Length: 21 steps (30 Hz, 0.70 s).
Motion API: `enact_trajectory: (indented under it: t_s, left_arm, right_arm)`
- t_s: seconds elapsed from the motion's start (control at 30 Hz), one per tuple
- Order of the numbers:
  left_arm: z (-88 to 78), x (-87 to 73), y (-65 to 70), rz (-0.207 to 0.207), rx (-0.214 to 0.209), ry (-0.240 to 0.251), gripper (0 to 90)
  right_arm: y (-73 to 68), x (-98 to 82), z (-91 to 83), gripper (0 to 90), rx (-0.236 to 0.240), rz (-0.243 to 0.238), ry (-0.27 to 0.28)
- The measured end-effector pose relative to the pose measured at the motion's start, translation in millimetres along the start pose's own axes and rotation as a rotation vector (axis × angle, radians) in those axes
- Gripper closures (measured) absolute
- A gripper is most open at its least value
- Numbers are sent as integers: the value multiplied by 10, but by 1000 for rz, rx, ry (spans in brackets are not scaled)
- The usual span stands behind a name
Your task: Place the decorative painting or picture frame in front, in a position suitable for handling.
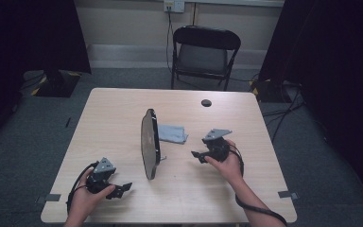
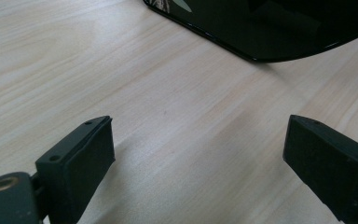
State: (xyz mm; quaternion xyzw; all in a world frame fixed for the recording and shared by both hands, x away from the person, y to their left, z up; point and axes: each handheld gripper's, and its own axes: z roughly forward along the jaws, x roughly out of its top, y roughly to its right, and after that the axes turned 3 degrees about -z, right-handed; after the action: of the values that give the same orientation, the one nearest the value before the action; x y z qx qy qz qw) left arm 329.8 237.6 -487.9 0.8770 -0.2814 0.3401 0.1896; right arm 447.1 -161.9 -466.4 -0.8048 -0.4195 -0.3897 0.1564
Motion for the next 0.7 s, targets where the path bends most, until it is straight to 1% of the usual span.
enact_trajectory:
  t_s: [0.03, 0.07, 0.1, 0.13, 0.17, 0.2, 0.23, 0.27, 0.3, 0.33, 0.37, 0.4, 0.43, 0.47, 0.5, 0.53, 0.57, 0.6, 0.63, 0.67, 0.7]
  left_arm:
    - [7, -3, 1, 4, -8, -6, 90]
    - [7, -3, 1, 4, -8, -6, 93]
    - [6, -6, -1, 5, -11, -4, 93]
    - [0, -8, -3, 2, -10, 0, 98]
    - [-8, -8, -5, 1, -11, 3, 106]
    - [-11, -8, -5, -2, -15, 7, 111]
    - [-21, -1, -11, 4, -12, 8, 115]
    - [-21, -1, -11, 4, -12, 8, 116]
    - [-22, 0, -13, -1, -14, 13, 116]
    - [-20, -2, -14, -6, -18, 16, 118]
    - [-21, -3, -15, -4, -19, 15, 119]
    - [-24, -6, -16, -6, -20, 15, 119]
    - [-29, -9, -21, -5, -19, 13, 126]
    - [-32, -12, -21, -4, -16, 12, 129]
    - [-34, -13, -18, -2, -15, 15, 129]
    - [-38, -13, -16, 2, -13, 13, 130]
    - [-41, -15, -11, -1, -14, 16, 133]
    - [-46, -16, -10, 1, -13, 16, 133]
    - [-52, -17, -6, 2, -13, 18, 135]
    - [-56, -16, -4, 3, -14, 19, 138]
    - [-61, -17, -2, 1, -12, 21, 139]
  right_arm:
    - [43, 85, 142, 327, -3, -3, -13]
    - [62, 125, 209, 343, 10, 16, -11]
    - [62, 125, 209, 343, 10, 16, -11]
    - [78, 166, 273, 378, 20, 25, 4]
    - [91, 224, 351, 402, 23, 26, 0]
    - [101, 276, 414, 404, 26, 31, -8]
    - [108, 368, 516, 441, 30, 24, -5]
    - [104, 418, 573, 459, 39, 10, -3]
    - [104, 418, 573, 459, 39, 10, -3]
    - [82, 501, 707, 473, 36, -9, -24]
    - [73, 524, 747, 484, 36, -12, -41]
    - [73, 524, 747, 484, 36, -12, -41]
    - [43, 568, 838, 511, 15, -26, -66]
    - [36, 585, 871, 528, 10, -30, -84]
    - [36, 585, 871, 528, 10, -30, -84]
    - [35, 592, 899, 549, 0, -25, -100]
    - [56, 574, 946, 592, 10, 14, -112]
    - [56, 574, 946, 592, 10, 14, -112]
    - [64, 564, 949, 620, 10, 37, -105]
    - [70, 557, 946, 668, 11, 51, -101]
    - [66, 555, 925, 798, 14, 58, -111]
